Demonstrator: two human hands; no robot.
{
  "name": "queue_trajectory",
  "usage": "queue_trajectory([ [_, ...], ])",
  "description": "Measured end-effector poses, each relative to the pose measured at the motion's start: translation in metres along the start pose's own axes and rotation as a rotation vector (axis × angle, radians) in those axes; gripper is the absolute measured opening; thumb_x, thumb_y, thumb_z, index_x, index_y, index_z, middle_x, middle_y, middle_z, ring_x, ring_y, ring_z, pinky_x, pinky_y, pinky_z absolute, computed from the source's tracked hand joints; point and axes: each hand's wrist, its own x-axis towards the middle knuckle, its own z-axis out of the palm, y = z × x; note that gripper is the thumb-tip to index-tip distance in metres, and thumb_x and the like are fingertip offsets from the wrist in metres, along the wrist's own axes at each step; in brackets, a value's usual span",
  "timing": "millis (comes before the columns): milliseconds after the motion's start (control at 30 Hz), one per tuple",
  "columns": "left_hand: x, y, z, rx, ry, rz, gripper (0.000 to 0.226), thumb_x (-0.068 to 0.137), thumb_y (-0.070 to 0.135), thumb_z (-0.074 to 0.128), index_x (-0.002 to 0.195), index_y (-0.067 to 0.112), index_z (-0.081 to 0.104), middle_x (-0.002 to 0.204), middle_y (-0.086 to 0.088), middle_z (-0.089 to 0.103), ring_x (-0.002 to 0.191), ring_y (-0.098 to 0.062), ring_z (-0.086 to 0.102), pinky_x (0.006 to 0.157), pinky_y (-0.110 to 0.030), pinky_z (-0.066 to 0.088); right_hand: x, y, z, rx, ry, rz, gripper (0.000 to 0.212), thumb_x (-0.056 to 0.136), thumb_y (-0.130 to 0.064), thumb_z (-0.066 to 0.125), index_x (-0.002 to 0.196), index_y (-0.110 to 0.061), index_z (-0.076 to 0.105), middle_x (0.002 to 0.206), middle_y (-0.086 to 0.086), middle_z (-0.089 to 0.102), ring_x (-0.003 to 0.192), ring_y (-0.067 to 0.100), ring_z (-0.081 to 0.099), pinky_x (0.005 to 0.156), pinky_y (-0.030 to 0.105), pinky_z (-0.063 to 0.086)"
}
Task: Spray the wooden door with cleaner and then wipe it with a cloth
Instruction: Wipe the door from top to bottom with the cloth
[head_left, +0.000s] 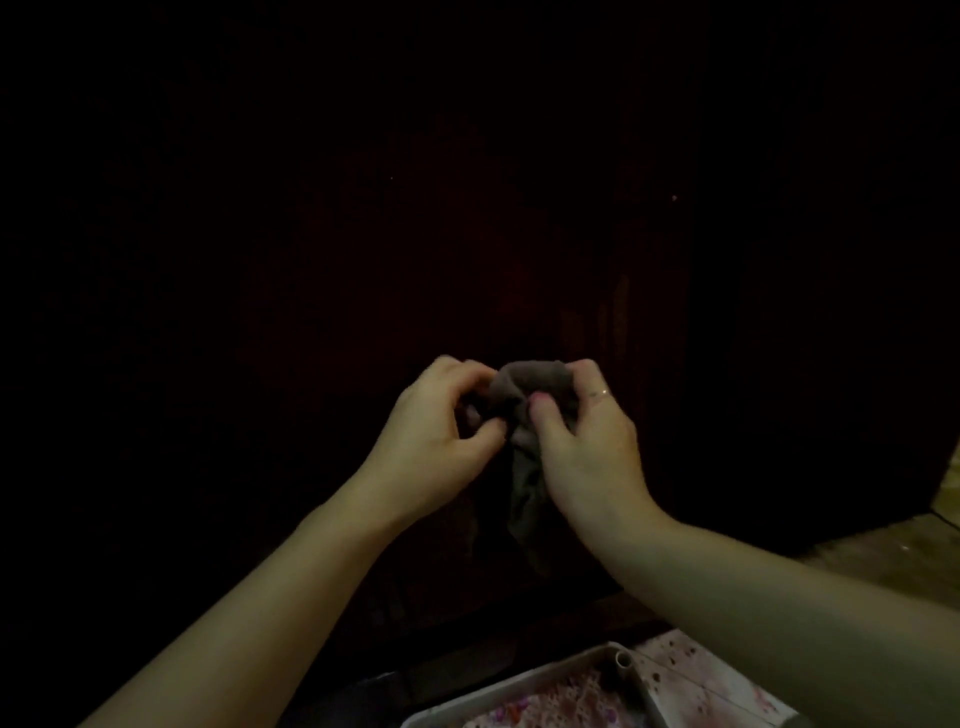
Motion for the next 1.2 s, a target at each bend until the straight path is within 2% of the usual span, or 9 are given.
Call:
queue_trajectory([
  [133, -0.002, 0.004, -0.019, 0.569, 0.459, 0.202, 0.036, 0.078, 0.015, 0.068, 0.113, 0.013, 0.062, 0.111, -0.006, 0.05, 0.102, -0.02, 0.046, 0.083, -0.029, 0.042, 0.019, -0.006, 0.015, -0.2, 0.243, -0.193, 0.024, 0.096, -0.021, 0.054, 0.12, -0.021, 0.054, 0.113, -0.01, 0.04, 0.088, -0.008, 0.05, 0.071, 0.001, 0.043],
  [200, 0.0, -0.003, -0.027, 0.782, 0.574, 0.204, 0.046, 0.076, 0.021, 0.068, 0.12, 0.013, 0.057, 0.126, -0.015, 0.042, 0.116, -0.031, 0.038, 0.097, -0.044, 0.037, 0.027, -0.01, 0.032, -0.259, 0.267, -0.329, 0.031, 0.095, -0.024, 0.049, 0.125, -0.018, 0.054, 0.117, -0.006, 0.038, 0.095, 0.003, 0.052, 0.078, 0.014, 0.052],
  [300, 0.004, -0.017, -0.036, 0.891, 0.548, 0.144, 0.065, 0.077, 0.028, 0.069, 0.136, 0.015, 0.046, 0.142, -0.013, 0.021, 0.136, -0.035, 0.022, 0.115, -0.059, 0.018, 0.03, 0.007, 0.064, -0.537, 0.296, -0.618, 0.038, 0.093, -0.02, 0.048, 0.13, -0.013, 0.053, 0.125, 0.011, 0.044, 0.112, 0.027, 0.048, 0.092, 0.041, 0.052],
  [367, 0.004, -0.022, -0.036, 0.912, 0.518, 0.132, 0.071, 0.078, 0.03, 0.068, 0.141, 0.014, 0.042, 0.146, -0.013, 0.016, 0.14, -0.037, 0.017, 0.116, -0.061, 0.013, 0.027, 0.029, 0.075, -0.711, 0.287, -0.724, 0.046, 0.092, -0.018, 0.05, 0.137, -0.013, 0.044, 0.136, 0.014, 0.036, 0.125, 0.033, 0.038, 0.108, 0.047, 0.037],
  [433, 0.003, -0.025, -0.035, 0.935, 0.502, 0.139, 0.074, 0.078, 0.031, 0.067, 0.144, 0.015, 0.039, 0.148, -0.015, 0.015, 0.142, -0.038, 0.016, 0.117, -0.06, 0.01, 0.024, 0.048, 0.075, -0.817, 0.252, -0.771, 0.052, 0.091, -0.023, 0.049, 0.142, -0.018, 0.036, 0.145, 0.012, 0.029, 0.134, 0.033, 0.031, 0.116, 0.048, 0.022],
  [633, 0.0, -0.033, -0.041, 0.984, 0.498, 0.2, 0.073, 0.081, 0.035, 0.066, 0.146, 0.016, 0.038, 0.152, -0.016, 0.016, 0.144, -0.037, 0.014, 0.118, -0.057, 0.008, 0.046, 0.051, 0.058, -0.782, 0.364, -0.714, 0.05, 0.095, -0.036, 0.046, 0.141, -0.022, 0.035, 0.148, 0.01, 0.027, 0.138, 0.035, 0.026, 0.118, 0.051, 0.016],
  [800, -0.001, -0.036, -0.039, 0.994, 0.485, 0.21, 0.072, 0.084, 0.031, 0.063, 0.149, 0.015, 0.035, 0.154, -0.019, 0.015, 0.145, -0.038, 0.011, 0.118, -0.058, 0.003, 0.034, 0.06, 0.053, -0.851, 0.106, -0.914, 0.053, 0.091, -0.042, 0.05, 0.14, -0.023, 0.039, 0.149, 0.009, 0.034, 0.139, 0.034, 0.029, 0.118, 0.054, 0.017],
  [1033, 0.002, -0.036, -0.037, 1.011, 0.498, 0.202, 0.076, 0.083, 0.033, 0.065, 0.149, 0.014, 0.033, 0.153, -0.019, 0.015, 0.145, -0.039, 0.01, 0.117, -0.058, 0.002, 0.04, 0.071, 0.026, -0.885, 0.277, -0.564, 0.067, 0.09, -0.051, 0.042, 0.144, -0.014, 0.027, 0.152, 0.016, 0.017, 0.142, 0.04, 0.016, 0.117, 0.057, 0.012],
  [1200, 0.004, -0.036, -0.03, 0.981, 0.526, 0.19, 0.076, 0.08, 0.035, 0.063, 0.147, 0.013, 0.033, 0.152, -0.018, 0.013, 0.144, -0.039, 0.009, 0.117, -0.058, 0.001, 0.026, 0.057, 0.051, -0.92, -0.011, -0.906, 0.063, 0.089, -0.053, 0.044, 0.144, -0.022, 0.037, 0.153, 0.008, 0.025, 0.143, 0.034, 0.021, 0.118, 0.055, 0.011],
])
